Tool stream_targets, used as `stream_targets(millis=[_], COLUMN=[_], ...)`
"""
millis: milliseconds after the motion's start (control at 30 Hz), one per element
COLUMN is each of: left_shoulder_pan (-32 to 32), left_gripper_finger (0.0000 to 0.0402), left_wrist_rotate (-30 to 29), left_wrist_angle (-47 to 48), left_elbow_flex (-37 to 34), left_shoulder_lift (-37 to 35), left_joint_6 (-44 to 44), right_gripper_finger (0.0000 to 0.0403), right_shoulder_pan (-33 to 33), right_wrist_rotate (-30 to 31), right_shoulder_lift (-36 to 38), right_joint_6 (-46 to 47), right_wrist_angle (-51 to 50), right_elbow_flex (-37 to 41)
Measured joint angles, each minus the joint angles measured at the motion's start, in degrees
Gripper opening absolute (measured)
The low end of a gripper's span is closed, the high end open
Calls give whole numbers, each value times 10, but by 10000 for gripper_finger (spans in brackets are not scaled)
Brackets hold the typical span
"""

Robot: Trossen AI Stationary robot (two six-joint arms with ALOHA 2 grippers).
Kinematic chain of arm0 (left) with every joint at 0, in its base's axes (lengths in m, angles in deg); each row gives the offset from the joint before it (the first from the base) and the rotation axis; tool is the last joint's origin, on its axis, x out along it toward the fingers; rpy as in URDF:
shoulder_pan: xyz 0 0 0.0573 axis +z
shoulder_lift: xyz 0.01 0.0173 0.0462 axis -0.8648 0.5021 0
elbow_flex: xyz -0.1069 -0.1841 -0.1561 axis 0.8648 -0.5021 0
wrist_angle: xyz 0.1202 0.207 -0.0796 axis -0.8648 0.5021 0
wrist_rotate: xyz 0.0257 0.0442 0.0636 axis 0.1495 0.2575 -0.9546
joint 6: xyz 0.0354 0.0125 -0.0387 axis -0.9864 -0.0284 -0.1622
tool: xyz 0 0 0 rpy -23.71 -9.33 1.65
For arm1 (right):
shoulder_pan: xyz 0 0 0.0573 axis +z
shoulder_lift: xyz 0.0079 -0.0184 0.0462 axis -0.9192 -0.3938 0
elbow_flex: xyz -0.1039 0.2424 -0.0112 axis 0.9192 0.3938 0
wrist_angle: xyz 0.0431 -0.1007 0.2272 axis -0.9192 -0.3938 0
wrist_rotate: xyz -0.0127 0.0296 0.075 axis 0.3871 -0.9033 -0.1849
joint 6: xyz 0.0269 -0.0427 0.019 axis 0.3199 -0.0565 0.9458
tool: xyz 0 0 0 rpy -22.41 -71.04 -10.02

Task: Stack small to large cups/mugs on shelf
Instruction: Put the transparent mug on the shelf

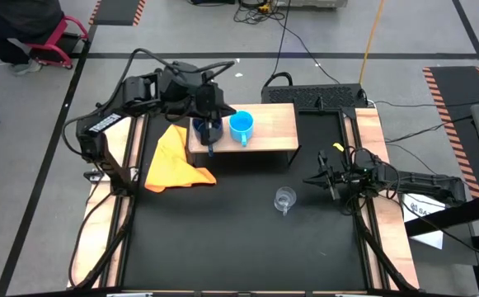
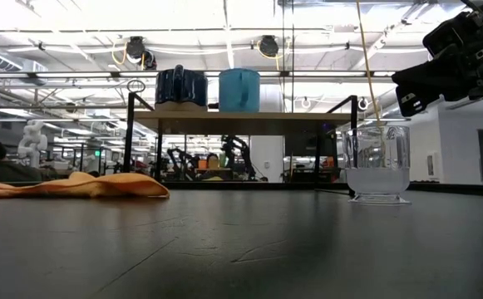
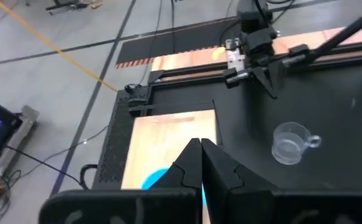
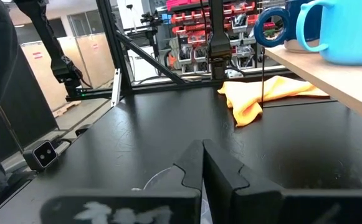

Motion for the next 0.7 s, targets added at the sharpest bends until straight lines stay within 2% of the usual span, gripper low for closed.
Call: stream_targets(millis=[233, 400, 567, 700], left_shoulder_pan=[43, 71, 72, 63], left_gripper_finger=[0, 0, 0, 0], left_wrist_rotate=[-59, -62, -75, -119], left_wrist_angle=[16, 29, 45, 60], left_elbow_flex=[-1, -1, -1, -33], left_shoulder_lift=[-18, -69, -118, -153], left_joint_6=[8, 15, 28, 32], right_gripper_finger=[0, 0, 0, 0], right_shoulder_pan=[0, 0, 0, 0], right_wrist_rotate=[0, 0, 0, 0], right_shoulder_lift=[0, 0, 0, 0], right_joint_6=[11, 11, 11, 11], right_wrist_angle=[0, -4, -4, -4], right_elbow_flex=[0, 0, 0, 0])
